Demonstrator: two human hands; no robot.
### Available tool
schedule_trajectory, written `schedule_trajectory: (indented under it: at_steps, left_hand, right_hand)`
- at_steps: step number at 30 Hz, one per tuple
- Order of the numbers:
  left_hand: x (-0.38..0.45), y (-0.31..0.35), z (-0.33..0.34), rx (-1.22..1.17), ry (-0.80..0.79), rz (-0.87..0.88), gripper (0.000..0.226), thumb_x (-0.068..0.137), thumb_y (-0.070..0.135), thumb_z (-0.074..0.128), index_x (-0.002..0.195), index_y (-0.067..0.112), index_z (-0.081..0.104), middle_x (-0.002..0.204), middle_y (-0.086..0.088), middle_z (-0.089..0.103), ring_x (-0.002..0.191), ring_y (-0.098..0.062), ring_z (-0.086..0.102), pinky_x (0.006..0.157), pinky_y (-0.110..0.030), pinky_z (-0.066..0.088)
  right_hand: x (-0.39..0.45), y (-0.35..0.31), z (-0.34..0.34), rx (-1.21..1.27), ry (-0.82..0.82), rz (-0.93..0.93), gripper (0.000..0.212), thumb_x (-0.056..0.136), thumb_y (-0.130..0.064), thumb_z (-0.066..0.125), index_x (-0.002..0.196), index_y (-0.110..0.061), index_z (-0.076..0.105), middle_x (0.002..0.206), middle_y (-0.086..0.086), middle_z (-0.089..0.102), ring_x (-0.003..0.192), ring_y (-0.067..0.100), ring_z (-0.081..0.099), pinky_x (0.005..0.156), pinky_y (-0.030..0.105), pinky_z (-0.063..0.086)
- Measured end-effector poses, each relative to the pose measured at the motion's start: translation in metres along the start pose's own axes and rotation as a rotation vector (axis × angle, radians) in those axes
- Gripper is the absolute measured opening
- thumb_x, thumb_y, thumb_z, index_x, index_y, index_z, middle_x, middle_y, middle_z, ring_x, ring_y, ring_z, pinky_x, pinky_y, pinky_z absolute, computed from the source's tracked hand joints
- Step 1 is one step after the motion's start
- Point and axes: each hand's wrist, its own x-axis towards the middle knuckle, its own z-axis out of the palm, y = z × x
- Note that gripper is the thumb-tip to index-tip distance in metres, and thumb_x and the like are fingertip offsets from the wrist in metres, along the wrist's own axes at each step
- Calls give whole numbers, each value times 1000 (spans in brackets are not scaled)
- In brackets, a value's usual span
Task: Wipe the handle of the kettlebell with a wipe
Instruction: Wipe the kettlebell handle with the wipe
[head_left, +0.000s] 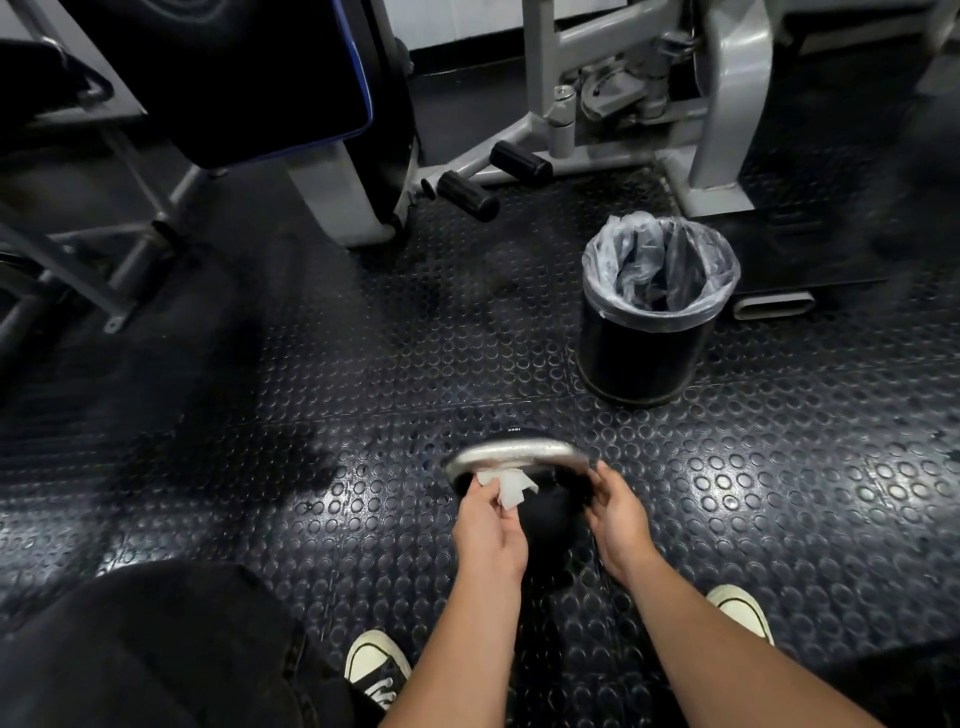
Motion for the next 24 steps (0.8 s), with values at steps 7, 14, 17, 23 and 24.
schedule_trajectory:
  at_steps: [7, 14, 17, 23, 24]
  left_hand:
    - [-9, 8, 4, -2, 42, -2, 15, 103, -5, 49, 101, -2, 64, 106, -14, 66, 86, -16, 64, 56, -16, 59]
    - [-22, 18, -1, 93, 129, 21, 34, 100, -6, 55, 133, -7, 60, 129, -20, 68, 100, -23, 70, 60, -22, 60]
    - [-32, 31, 3, 184, 100, 76, 34, 98, -7, 54, 127, 4, 66, 117, -16, 73, 106, -26, 70, 78, -31, 59]
    - [-63, 64, 31, 390, -116, 137, 37, 90, 0, 53, 121, 9, 71, 114, -12, 75, 97, -27, 71, 83, -39, 55]
    - [-69, 68, 36, 413, -150, 141, 33, 90, 2, 54, 117, 8, 72, 113, -12, 75, 92, -24, 70, 78, -35, 53]
  right_hand:
    - [0, 1, 1, 13, 3, 12, 24, 103, -33, 45, 108, -24, 66, 110, -7, 70, 108, 8, 60, 106, 33, 41]
    - [2, -3, 1, -58, 43, 42, 21, 100, -35, 51, 101, -23, 69, 104, -4, 73, 102, 9, 64, 100, 31, 44]
    - [1, -11, 4, -145, 91, 76, 25, 97, -38, 56, 101, -18, 71, 96, 2, 75, 94, 17, 68, 84, 31, 51]
    - [-24, -58, 24, -480, 380, -144, 23, 89, -34, 62, 100, -15, 70, 97, 7, 70, 89, 25, 61, 80, 33, 45]
    - [-31, -71, 34, -506, 392, -240, 16, 91, -29, 62, 99, -18, 71, 96, 4, 70, 90, 23, 60, 80, 30, 43]
